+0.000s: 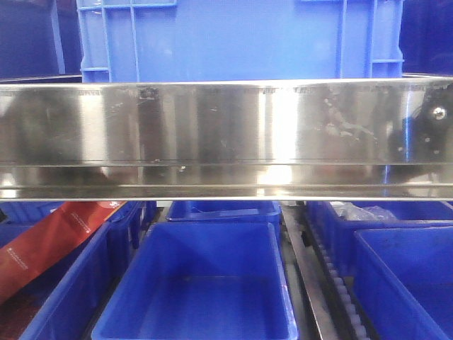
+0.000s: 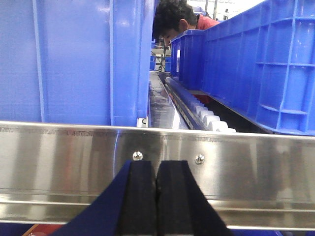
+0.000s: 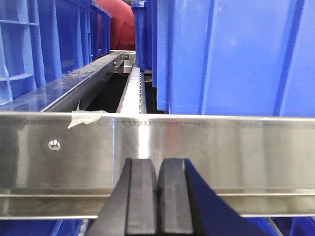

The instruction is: Place cylindrical capacitor in blue bin on shelf

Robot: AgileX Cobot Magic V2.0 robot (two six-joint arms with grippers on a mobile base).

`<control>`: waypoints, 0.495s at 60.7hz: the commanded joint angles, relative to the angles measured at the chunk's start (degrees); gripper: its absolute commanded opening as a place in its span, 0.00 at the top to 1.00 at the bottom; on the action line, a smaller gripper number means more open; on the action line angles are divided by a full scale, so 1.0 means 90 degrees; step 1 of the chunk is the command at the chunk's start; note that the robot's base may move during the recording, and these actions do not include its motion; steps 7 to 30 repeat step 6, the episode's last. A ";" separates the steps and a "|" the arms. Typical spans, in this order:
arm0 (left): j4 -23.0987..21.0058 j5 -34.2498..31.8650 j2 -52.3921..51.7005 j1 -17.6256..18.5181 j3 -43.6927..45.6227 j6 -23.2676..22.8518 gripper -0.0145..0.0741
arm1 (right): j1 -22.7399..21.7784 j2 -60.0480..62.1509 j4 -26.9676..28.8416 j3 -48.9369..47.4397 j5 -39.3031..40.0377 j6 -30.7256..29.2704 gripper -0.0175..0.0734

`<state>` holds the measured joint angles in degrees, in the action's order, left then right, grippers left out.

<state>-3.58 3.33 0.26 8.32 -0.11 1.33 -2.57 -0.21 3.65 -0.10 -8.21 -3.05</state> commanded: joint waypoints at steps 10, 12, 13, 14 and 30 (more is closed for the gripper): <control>-0.0021 -0.0143 -0.0029 0.0033 0.0012 -0.0058 0.96 | -0.0035 0.0024 0.0012 0.0011 0.0163 0.0005 0.99; -0.0021 -0.0143 -0.0029 0.0033 0.0012 -0.0058 0.96 | -0.0035 0.0024 0.0012 0.0011 0.0163 0.0005 0.99; -0.0021 -0.0143 -0.0029 0.0033 0.0012 -0.0058 0.96 | -0.0035 0.0024 0.0012 0.0011 0.0163 0.0005 0.99; -0.0021 -0.0143 -0.0029 0.0033 0.0012 -0.0058 0.96 | -0.0035 0.0024 0.0012 0.0011 0.0163 0.0005 0.99; -0.0021 -0.0143 -0.0029 0.0033 0.0012 -0.0058 0.96 | -0.0035 0.0024 0.0012 0.0011 0.0163 0.0005 0.99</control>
